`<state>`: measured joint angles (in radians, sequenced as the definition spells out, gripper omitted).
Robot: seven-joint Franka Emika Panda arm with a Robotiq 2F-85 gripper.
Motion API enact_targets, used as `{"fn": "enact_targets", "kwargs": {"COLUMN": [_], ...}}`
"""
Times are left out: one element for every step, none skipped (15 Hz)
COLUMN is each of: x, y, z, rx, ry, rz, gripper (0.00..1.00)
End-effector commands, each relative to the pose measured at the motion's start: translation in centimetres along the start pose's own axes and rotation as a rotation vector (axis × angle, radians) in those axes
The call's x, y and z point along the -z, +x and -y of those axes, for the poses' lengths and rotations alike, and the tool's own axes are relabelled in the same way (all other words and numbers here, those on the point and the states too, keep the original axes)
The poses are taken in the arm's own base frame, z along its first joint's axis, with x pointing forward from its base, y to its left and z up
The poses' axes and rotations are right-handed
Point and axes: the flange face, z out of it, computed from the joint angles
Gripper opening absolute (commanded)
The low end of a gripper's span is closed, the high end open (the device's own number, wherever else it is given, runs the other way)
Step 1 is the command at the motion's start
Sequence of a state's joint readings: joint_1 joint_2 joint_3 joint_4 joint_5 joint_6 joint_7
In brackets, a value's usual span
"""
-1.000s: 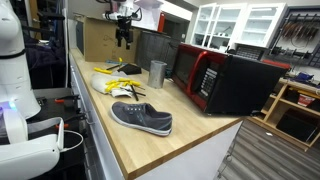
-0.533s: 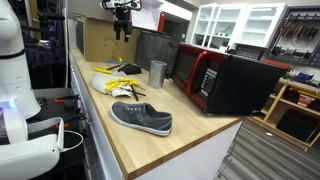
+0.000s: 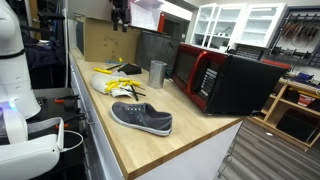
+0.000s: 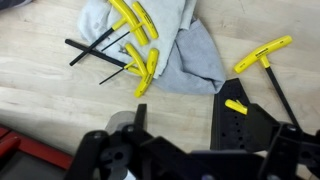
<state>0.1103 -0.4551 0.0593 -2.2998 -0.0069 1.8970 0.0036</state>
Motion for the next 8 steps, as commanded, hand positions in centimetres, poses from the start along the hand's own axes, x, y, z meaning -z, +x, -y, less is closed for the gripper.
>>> {"fn": "enact_targets", "kwargs": {"x": [1.3, 0.9, 1.1, 1.1, 1.0, 0.9, 0.8, 0.8], "y": [-1.6, -0.6, -0.7, -0.7, -0.6, -0.6, -0.6, -0.6], "z": [-1.5, -0.8, -1.0, -1.0, -1.0, -0.9, -0.8, -0.8], "rx": [-0.002, -0.011, -0.015, -0.015, -0.014, -0.012, -0.011, -0.011], "ry": [0.014, 0.004, 0.004, 0.004, 0.004, 0.003, 0.003, 0.003], "rz": [-0.006, -0.013, -0.016, -0.016, -0.015, -0.012, -0.010, -0.010], "gripper": [1.00, 1.00, 1.00, 1.00, 1.00, 1.00, 1.00, 1.00]}}
